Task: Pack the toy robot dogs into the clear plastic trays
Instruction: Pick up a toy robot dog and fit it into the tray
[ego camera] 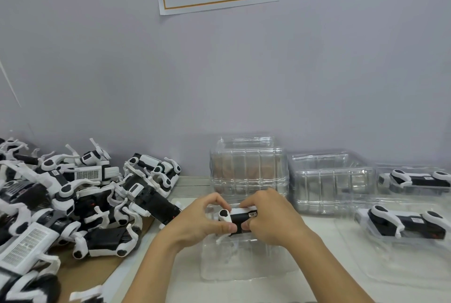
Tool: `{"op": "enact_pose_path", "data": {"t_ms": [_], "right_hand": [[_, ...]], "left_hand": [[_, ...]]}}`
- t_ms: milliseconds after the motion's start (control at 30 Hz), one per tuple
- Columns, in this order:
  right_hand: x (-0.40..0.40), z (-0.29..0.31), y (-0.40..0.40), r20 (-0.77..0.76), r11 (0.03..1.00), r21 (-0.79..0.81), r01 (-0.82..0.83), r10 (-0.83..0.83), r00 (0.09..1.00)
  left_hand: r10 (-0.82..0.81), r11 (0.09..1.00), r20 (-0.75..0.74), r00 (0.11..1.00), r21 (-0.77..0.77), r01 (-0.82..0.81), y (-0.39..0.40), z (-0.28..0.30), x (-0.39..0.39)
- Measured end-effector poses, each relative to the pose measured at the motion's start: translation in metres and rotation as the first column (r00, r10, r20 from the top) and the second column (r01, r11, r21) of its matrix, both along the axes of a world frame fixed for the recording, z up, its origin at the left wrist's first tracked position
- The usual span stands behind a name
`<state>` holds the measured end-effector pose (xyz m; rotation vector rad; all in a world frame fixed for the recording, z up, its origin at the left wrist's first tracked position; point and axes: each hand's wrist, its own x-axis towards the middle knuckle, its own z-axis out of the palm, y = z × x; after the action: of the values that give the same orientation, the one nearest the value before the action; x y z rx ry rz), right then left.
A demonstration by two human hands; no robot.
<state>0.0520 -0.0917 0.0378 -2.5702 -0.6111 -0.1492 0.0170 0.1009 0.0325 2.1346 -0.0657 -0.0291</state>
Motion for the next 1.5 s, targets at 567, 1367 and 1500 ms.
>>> {"op": "enact_pose_path", "data": {"t_ms": [567, 1367, 1500], "right_hand": [[0.001, 0.001, 0.0, -0.027, 0.999, -0.025, -0.02, 0.02, 0.999], [0.004, 0.041, -0.045, -0.136, 0.996, -0.076, 0.043, -0.054, 0.989], [0.007, 0.036, -0.047, -0.118, 0.998, -0.045, 0.05, -0.055, 0.991]], "left_hand": [[0.014, 0.928, 0.093, 0.996, 0.369, -0.047, -0.019, 0.008, 0.005], [0.01, 0.898, 0.111, 0.994, 0.436, -0.058, -0.03, 0.001, 0.01], [0.004, 0.902, 0.12, 0.993, 0.428, -0.055, -0.03, 0.0, 0.01]]}}
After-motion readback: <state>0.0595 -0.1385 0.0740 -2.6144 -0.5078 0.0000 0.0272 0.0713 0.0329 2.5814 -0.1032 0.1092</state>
